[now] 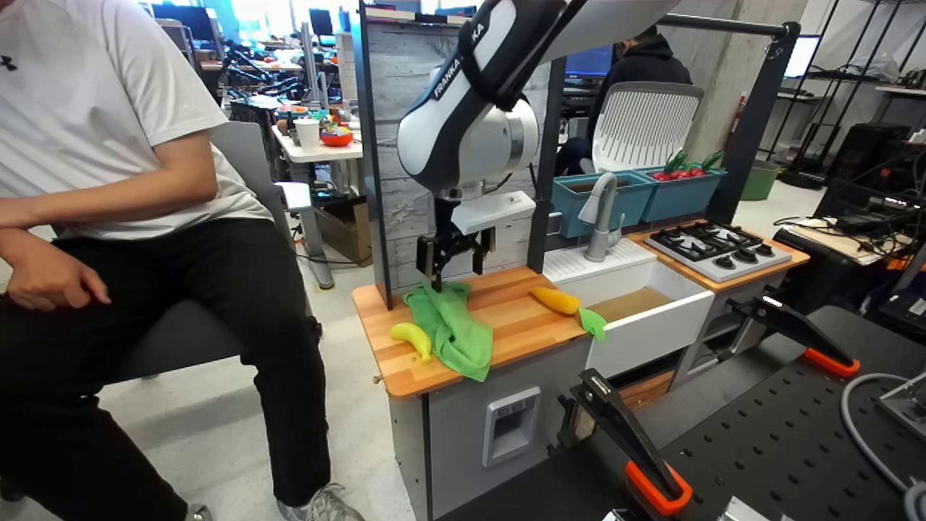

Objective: Move the green towel to the left

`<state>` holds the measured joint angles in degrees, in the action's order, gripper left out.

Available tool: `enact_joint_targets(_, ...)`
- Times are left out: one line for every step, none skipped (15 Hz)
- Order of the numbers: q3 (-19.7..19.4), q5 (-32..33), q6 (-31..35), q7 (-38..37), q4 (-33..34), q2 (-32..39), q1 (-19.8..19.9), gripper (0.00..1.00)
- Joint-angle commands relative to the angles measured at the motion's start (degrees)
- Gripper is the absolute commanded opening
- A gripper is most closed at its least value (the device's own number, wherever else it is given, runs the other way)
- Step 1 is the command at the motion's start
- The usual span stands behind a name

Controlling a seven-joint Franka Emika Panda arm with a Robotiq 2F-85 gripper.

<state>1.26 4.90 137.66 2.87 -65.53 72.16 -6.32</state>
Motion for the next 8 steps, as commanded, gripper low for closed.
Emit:
enact_joint_targets(3.6, -1.4, 4.6, 4.6, -12.3, -8.1, 3.3, 1.0)
enact_joint_targets(4.5, -1.7, 5.4, 5.7, -14.6, -9.5, 4.2, 1.0)
enact_joint_targets(5.2, -2.0, 5.8, 6.3, -16.5, -10.8, 4.9, 1.0)
enact_joint_targets(5.1, -2.2, 5.7, 6.6, -17.6, -11.5, 5.0, 1.0)
enact_joint_targets(3.4, -1.4, 3.8, 4.4, -10.7, -6.8, 3.2, 1.0)
enact_joint_targets(3.6, -1.4, 3.9, 4.8, -12.4, -7.9, 3.5, 1.0)
enact_joint_targets(3.7, -1.5, 3.9, 5.0, -13.5, -8.8, 3.8, 1.0)
enact_joint_targets(3.8, -1.5, 3.9, 5.0, -14.1, -9.2, 3.8, 1.0)
